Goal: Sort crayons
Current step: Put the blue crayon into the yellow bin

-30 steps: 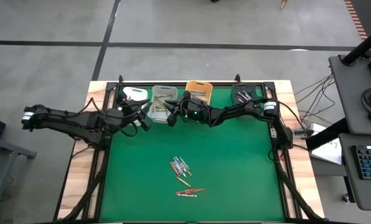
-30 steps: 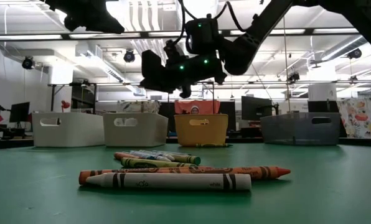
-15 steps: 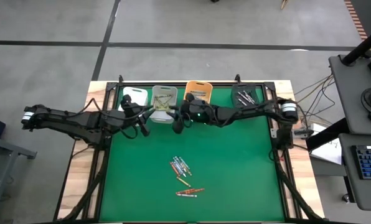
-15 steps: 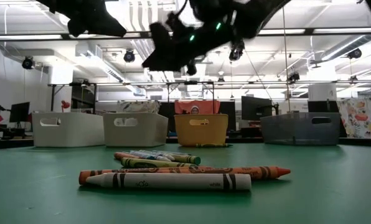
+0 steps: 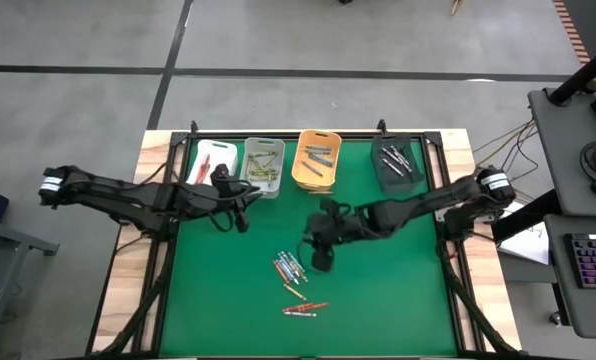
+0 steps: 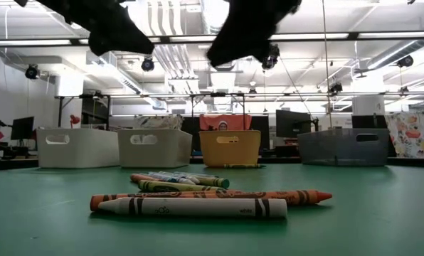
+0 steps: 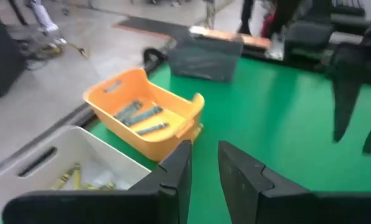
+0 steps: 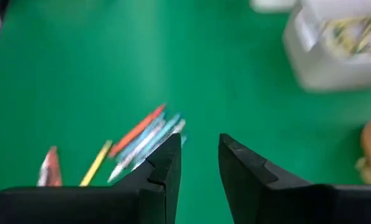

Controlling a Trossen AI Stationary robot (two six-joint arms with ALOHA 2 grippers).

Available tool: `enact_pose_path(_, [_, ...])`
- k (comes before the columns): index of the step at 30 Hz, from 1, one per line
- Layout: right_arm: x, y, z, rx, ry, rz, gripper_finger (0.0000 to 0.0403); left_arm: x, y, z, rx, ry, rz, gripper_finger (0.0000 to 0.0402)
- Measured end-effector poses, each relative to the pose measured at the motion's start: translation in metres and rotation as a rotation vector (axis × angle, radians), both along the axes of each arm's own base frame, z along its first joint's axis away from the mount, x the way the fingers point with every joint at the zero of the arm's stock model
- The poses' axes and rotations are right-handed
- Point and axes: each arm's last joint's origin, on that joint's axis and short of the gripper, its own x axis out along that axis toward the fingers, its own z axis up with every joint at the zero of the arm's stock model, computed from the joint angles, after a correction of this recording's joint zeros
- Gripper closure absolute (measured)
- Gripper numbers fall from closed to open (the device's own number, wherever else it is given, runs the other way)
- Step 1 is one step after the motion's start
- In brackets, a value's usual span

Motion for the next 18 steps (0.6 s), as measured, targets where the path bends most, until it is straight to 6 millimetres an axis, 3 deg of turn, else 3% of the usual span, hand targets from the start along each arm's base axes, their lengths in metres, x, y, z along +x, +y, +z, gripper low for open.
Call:
enact_pose_path(8, [-0.027,0.051,-0.012,0.019,0.162,0.090,0.0314,0.016,-0.008,-0.018,-0.054,0.094,-0.137,0.0339])
enact_pose_path(18, [-0.059,0.087,-0.033,-0.053,0.313,0.218,0.0321,0.038,-0.017,-0.028,-0.064,0.193,-0.330,0.0339])
